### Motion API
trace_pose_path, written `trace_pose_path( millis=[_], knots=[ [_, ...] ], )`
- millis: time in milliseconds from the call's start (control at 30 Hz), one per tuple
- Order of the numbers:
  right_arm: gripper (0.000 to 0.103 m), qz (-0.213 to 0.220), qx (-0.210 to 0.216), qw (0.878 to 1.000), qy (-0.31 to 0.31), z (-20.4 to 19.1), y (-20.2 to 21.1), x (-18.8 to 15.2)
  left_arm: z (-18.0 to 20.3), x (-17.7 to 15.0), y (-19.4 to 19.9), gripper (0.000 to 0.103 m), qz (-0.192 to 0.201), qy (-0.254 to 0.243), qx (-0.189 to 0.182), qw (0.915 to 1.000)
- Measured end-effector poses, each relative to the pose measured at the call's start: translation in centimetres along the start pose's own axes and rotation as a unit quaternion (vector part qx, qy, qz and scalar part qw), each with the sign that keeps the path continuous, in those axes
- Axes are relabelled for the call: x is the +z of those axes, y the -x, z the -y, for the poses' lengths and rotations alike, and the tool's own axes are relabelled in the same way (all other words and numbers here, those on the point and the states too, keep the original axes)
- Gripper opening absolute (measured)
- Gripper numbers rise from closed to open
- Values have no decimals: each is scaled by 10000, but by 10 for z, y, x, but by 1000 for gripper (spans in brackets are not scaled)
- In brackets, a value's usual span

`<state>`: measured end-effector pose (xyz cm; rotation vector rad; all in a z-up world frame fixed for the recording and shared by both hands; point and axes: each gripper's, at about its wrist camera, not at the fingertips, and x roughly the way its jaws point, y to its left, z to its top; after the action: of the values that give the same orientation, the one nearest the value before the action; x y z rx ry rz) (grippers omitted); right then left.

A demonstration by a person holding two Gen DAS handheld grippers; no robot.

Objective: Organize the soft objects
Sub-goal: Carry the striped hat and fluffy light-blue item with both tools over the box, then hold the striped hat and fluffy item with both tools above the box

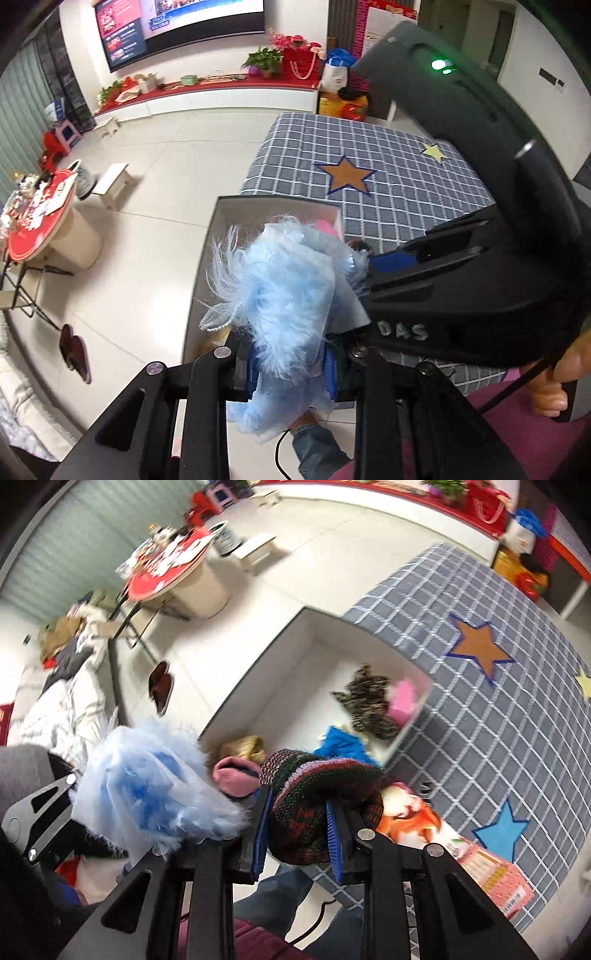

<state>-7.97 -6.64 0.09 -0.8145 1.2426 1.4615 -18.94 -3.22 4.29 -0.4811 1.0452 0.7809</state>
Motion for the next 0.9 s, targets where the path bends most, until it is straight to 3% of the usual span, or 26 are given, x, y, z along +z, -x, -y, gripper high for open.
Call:
trace_pose_path(
  millis=[300, 567, 900],
  knots=[
    [28, 9, 5, 10000, -88, -8, -6, 8, -19, -3, -1, 30, 22, 175, 153, 9997],
    [29, 35, -118, 9989, -446, 4, -4, 9, -10, -4, 1, 30, 87, -93, 276, 9995],
    [29, 43, -94, 9989, -464, 5, -3, 2, -7, -6, 4, 30, 41, -44, 265, 9996]
  ],
)
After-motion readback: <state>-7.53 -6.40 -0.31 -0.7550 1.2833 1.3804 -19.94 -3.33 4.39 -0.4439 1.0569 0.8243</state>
